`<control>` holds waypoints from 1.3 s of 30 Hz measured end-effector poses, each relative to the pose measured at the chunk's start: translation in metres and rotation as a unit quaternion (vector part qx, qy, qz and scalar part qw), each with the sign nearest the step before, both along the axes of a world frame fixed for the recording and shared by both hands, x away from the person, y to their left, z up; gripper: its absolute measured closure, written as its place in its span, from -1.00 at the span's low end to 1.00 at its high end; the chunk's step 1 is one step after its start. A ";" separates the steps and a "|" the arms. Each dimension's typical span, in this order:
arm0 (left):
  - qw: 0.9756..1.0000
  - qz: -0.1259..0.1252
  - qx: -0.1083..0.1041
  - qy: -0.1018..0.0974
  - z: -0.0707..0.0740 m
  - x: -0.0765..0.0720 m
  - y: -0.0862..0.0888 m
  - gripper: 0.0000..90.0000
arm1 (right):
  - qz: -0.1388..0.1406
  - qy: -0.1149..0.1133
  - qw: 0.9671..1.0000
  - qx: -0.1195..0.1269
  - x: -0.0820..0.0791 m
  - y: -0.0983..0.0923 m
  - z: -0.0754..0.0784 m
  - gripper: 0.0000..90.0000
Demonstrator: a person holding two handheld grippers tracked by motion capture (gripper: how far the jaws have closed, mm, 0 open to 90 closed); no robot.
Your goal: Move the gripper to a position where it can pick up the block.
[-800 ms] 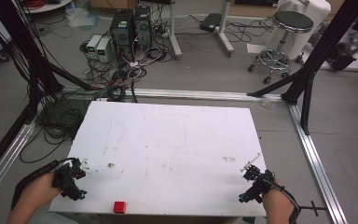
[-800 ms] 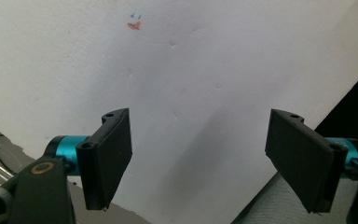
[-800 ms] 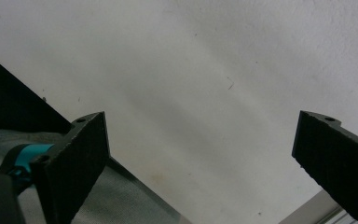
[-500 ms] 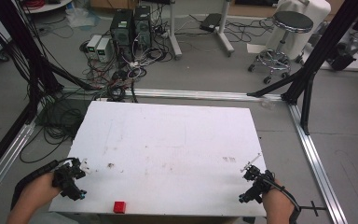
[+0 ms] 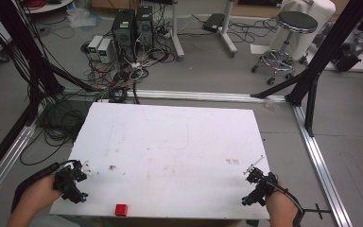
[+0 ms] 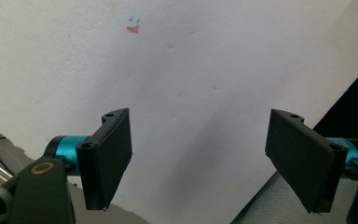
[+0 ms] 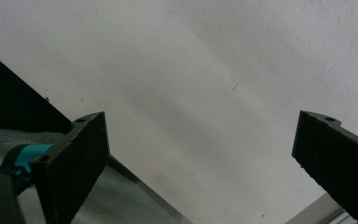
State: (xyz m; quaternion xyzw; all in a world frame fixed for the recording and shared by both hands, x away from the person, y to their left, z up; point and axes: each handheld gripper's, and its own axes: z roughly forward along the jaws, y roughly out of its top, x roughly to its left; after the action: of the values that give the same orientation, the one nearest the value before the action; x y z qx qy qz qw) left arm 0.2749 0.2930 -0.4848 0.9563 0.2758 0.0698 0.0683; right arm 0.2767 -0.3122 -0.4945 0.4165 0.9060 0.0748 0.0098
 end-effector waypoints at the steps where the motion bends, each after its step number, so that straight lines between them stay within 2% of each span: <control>1: 1.000 0.000 0.000 0.000 0.000 0.000 0.000 -0.49 | 0.000 0.002 1.000 0.001 0.000 0.000 0.000 -0.93; 6: 1.000 -0.008 0.001 0.001 0.000 -0.001 -0.003 -0.49 | 0.003 0.002 1.000 0.000 0.000 0.000 -0.001 -0.93; 12: 0.998 -0.057 0.001 0.009 0.002 -0.001 -0.014 -0.49 | 0.000 0.007 1.000 0.004 -0.003 -0.004 -0.002 -0.93; 15: 0.997 -0.071 0.001 0.011 0.002 0.001 -0.017 -0.49 | -0.003 0.006 1.000 0.006 -0.004 -0.004 -0.001 -0.93; 19: 0.995 -0.102 0.006 0.017 0.003 0.005 -0.020 -0.49 | 0.000 0.004 1.000 0.007 -0.004 -0.003 0.000 -0.93; 25: 0.992 -0.124 0.012 0.022 0.008 0.007 -0.024 -0.49 | -0.002 0.002 1.000 0.010 -0.004 -0.003 0.001 -0.93; 31: 0.989 -0.146 0.007 0.028 0.009 0.007 -0.029 -0.49 | 0.001 0.001 1.000 0.011 -0.004 -0.003 0.001 -0.93; 32: 0.988 -0.151 0.009 0.029 0.009 0.007 -0.030 -0.49 | 0.001 0.000 1.000 0.013 -0.004 -0.003 0.001 -0.93; 33: 0.986 -0.163 0.009 0.032 0.010 0.006 -0.032 -0.49 | 0.002 0.001 1.000 0.012 -0.004 -0.003 0.001 -0.93; 34: 0.986 -0.163 0.009 0.032 0.010 0.006 -0.032 -0.49 | 0.002 0.001 1.000 0.012 -0.004 -0.003 0.001 -0.93; 39: 0.981 -0.188 0.010 0.039 0.012 0.005 -0.037 -0.49 | 0.002 0.000 1.000 0.014 -0.003 -0.003 0.001 -0.93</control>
State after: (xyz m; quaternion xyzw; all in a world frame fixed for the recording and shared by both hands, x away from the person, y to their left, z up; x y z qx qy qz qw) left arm 0.2796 0.2560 -0.4727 0.9936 0.0928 0.0212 0.0602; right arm 0.2735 -0.3155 -0.4934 0.4146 0.9058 0.0875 0.0041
